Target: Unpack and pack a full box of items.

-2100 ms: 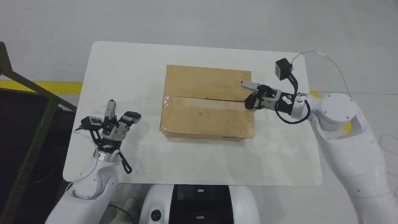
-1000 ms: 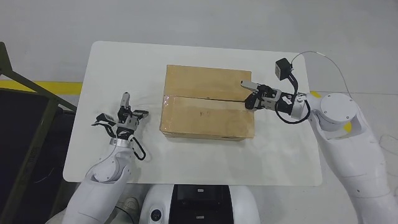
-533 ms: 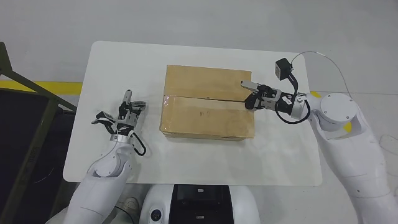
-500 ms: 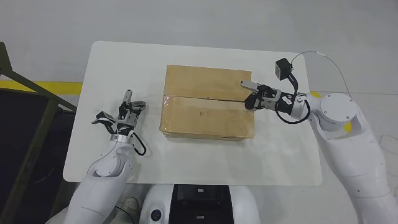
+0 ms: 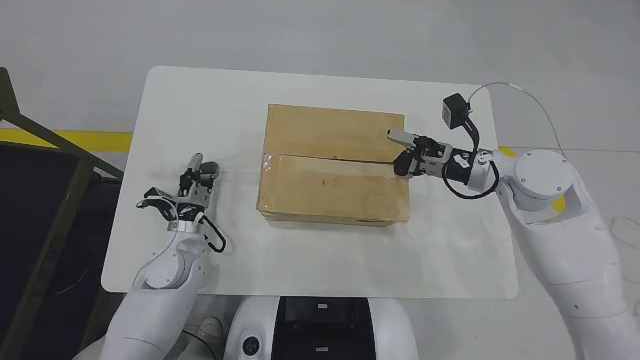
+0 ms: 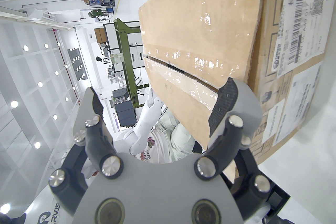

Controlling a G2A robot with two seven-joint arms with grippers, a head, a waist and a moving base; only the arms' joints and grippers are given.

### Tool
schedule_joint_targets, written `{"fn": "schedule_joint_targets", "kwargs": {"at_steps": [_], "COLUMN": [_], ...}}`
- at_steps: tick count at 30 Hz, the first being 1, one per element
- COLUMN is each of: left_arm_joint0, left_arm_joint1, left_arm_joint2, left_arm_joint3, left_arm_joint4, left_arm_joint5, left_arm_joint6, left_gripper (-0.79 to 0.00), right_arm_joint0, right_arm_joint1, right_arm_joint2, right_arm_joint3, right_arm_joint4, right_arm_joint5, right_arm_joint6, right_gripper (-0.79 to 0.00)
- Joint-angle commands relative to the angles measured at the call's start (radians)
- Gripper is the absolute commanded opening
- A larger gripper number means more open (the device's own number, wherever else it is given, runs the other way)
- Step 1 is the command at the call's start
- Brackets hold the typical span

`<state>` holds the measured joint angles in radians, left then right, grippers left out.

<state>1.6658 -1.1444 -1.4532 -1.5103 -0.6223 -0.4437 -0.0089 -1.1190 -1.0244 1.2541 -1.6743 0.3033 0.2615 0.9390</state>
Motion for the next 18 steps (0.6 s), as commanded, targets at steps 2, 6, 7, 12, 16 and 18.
{"fn": "schedule_joint_targets", "kwargs": {"at_steps": [2, 6, 7, 12, 16, 18], "left_arm_joint0": [0.000, 0.002, 0.003, 0.010, 0.012, 0.013], "left_arm_joint1": [-0.003, -0.007, -0.008, -0.013, -0.016, -0.018], "left_arm_joint2": [-0.008, -0.015, -0.017, -0.032, -0.048, -0.054], "left_arm_joint3": [0.000, -0.003, -0.003, 0.003, 0.009, 0.010], "left_arm_joint4": [-0.002, -0.003, -0.004, -0.017, -0.028, -0.030], "left_arm_joint5": [0.006, 0.010, 0.010, 0.016, 0.020, 0.022], "left_arm_joint6": [-0.006, -0.008, -0.009, -0.010, -0.014, -0.016], "left_gripper": [-0.480, -0.462, -0.462, -0.471, -0.477, -0.486], "right_arm_joint0": [0.000, 0.000, 0.000, 0.000, 0.000, 0.000], "right_arm_joint1": [0.000, 0.000, 0.000, 0.000, 0.000, 0.000], "right_arm_joint2": [0.000, 0.000, 0.000, 0.000, 0.000, 0.000], "right_arm_joint3": [0.000, 0.000, 0.000, 0.000, 0.000, 0.000], "right_arm_joint4": [0.000, 0.000, 0.000, 0.000, 0.000, 0.000], "right_arm_joint5": [0.000, 0.000, 0.000, 0.000, 0.000, 0.000], "right_arm_joint6": [0.000, 0.000, 0.000, 0.000, 0.000, 0.000], "right_gripper": [0.000, 0.000, 0.000, 0.000, 0.000, 0.000]}}
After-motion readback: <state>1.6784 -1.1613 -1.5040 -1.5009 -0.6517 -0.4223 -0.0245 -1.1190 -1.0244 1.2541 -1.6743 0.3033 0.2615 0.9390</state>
